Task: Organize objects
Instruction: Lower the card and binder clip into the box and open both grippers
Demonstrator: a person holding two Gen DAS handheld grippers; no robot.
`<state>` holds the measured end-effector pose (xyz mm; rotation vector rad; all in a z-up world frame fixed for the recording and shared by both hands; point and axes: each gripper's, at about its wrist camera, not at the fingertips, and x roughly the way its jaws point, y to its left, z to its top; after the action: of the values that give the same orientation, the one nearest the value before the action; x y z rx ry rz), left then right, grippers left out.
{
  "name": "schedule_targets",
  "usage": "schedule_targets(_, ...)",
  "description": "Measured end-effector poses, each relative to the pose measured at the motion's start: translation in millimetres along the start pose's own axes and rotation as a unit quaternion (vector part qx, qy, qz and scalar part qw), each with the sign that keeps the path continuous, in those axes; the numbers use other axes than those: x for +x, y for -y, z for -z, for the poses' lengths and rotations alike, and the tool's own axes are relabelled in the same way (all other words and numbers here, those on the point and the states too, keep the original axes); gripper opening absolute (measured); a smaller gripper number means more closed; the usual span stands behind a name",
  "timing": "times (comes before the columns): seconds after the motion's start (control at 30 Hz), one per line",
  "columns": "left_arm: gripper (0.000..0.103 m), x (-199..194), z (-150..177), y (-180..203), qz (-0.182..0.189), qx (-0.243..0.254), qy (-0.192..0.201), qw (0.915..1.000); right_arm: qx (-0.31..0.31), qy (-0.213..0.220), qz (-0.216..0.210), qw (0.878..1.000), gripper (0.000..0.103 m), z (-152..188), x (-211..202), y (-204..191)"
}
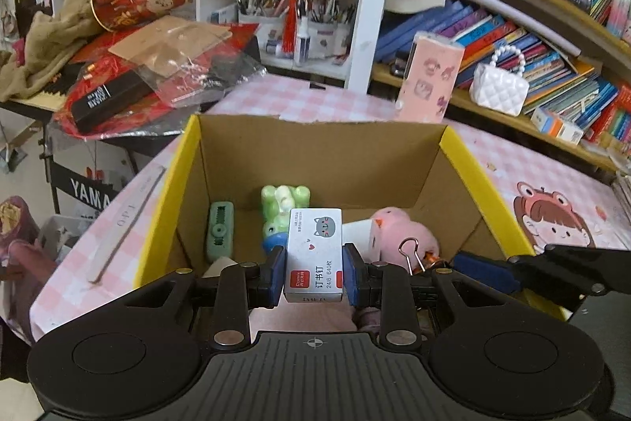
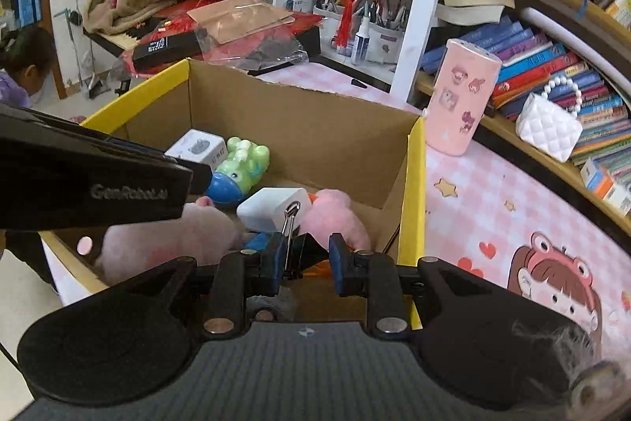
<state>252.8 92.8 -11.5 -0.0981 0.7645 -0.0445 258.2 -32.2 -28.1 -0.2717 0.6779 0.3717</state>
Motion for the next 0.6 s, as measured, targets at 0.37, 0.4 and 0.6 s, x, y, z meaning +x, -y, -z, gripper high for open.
schedule_targets(0.37,0.030,16.9,1.5,1.1,0.009,0.002,-0.015,0.9999,-0.034,-0.007,0.026,0.999,0.024,-5.6,12.8,-4.7)
schedule_targets(0.4,0.031,15.6,0.9,1.4,0.010,0.004,-0.013,0.9999,-0.028,-0.008,0.026,0.999,0.024,-5.7,11.8,-4.1)
schedule_targets(0.6,0.043,-13.6,-1.0,2.9,0.024,0.010,0.024,0.9994,0.004,0.013,0.040,0.999,0.024,-3.3,-13.3,-2.9)
